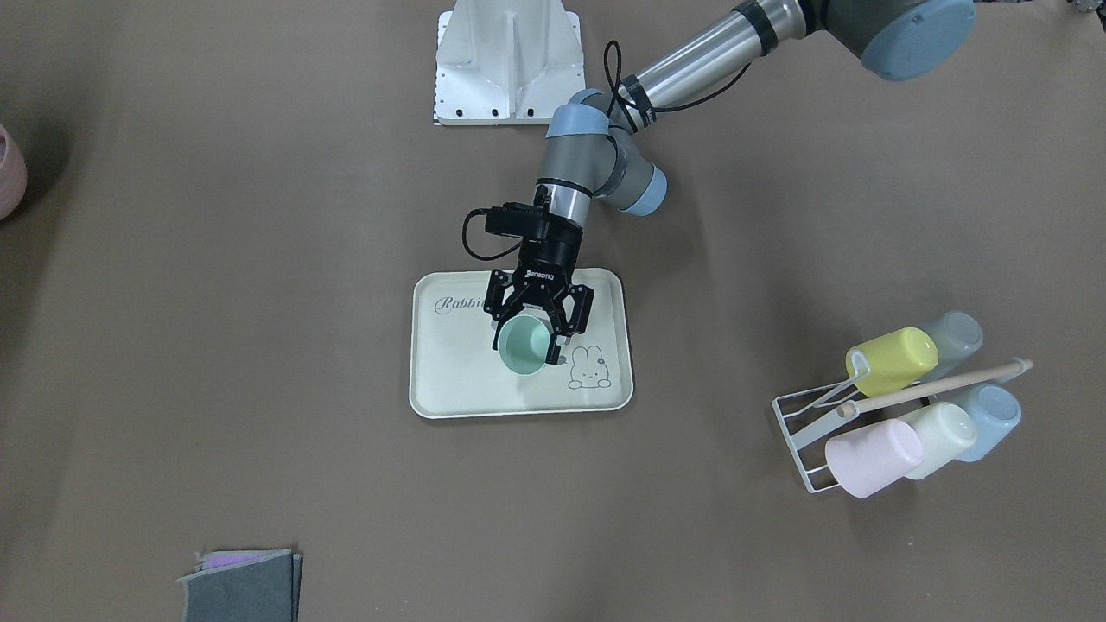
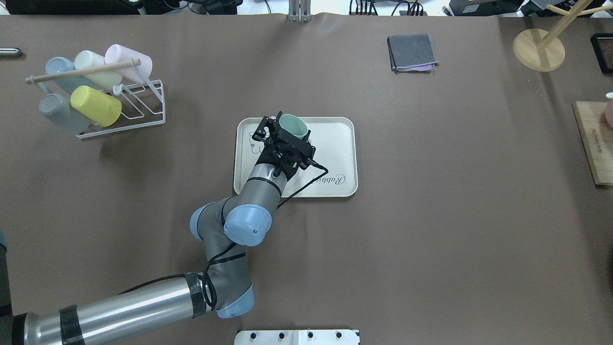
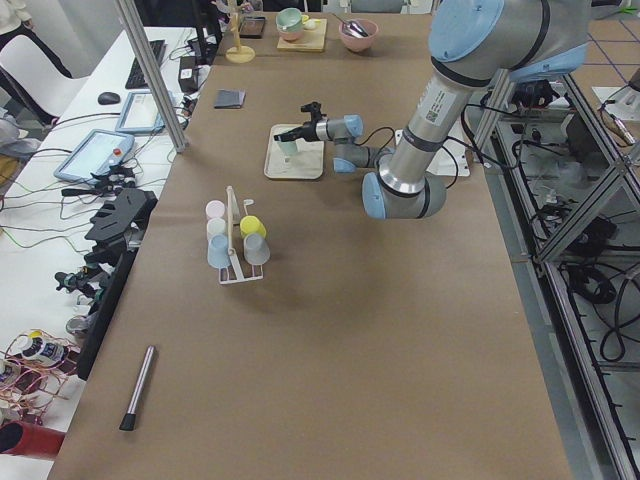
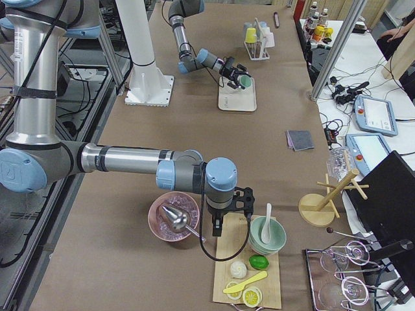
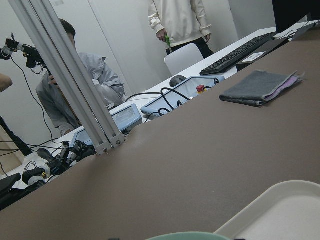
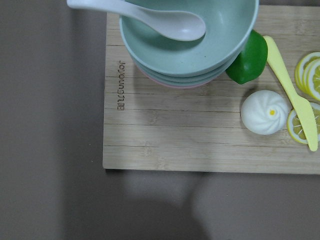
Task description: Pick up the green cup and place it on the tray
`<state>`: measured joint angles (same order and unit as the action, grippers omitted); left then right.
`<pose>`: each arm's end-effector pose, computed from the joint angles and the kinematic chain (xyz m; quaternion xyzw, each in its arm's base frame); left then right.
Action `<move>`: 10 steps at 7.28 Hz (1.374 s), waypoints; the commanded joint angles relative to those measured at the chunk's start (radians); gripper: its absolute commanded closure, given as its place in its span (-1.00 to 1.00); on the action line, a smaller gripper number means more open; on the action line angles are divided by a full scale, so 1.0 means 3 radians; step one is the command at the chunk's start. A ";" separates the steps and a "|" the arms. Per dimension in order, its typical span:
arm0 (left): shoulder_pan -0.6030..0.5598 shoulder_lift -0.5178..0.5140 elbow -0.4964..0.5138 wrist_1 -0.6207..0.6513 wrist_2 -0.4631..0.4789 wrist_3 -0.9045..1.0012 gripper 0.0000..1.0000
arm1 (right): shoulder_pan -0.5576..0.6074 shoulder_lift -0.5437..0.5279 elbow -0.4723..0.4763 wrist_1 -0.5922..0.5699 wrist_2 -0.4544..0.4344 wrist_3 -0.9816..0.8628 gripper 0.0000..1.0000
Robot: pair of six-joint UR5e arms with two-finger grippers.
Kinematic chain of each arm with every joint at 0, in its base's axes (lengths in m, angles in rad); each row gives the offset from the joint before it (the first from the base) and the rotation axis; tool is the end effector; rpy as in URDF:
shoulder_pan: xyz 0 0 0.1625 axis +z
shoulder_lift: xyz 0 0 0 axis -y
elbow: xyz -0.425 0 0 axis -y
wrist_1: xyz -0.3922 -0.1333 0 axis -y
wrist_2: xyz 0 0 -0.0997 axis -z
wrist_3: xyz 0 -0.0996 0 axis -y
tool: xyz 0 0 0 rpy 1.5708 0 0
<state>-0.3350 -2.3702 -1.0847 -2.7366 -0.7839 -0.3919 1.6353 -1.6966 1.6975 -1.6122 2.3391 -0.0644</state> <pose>0.6479 -0.4414 0.2451 0.6333 0.2580 0.0437 0.7283 0.0920 -0.4306 0.6594 0.0054 -0.3751 0.0076 0.9269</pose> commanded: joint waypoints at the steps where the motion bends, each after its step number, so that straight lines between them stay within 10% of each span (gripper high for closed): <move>1: 0.0012 0.0006 -0.0004 -0.0010 0.0000 -0.0013 -0.67 | 0.0010 0.0000 0.0002 0.0000 0.0001 0.0000 -1.00; 10: 0.0063 0.0123 -0.0061 -0.0225 -0.0020 -0.0698 -0.79 | 0.0066 -0.0005 0.0002 0.0000 0.0006 0.0000 -1.00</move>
<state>-0.3159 -2.3375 -1.1002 -2.8023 -0.7888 -0.6007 1.6538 -1.6981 1.6981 -1.6122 2.3409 -0.0644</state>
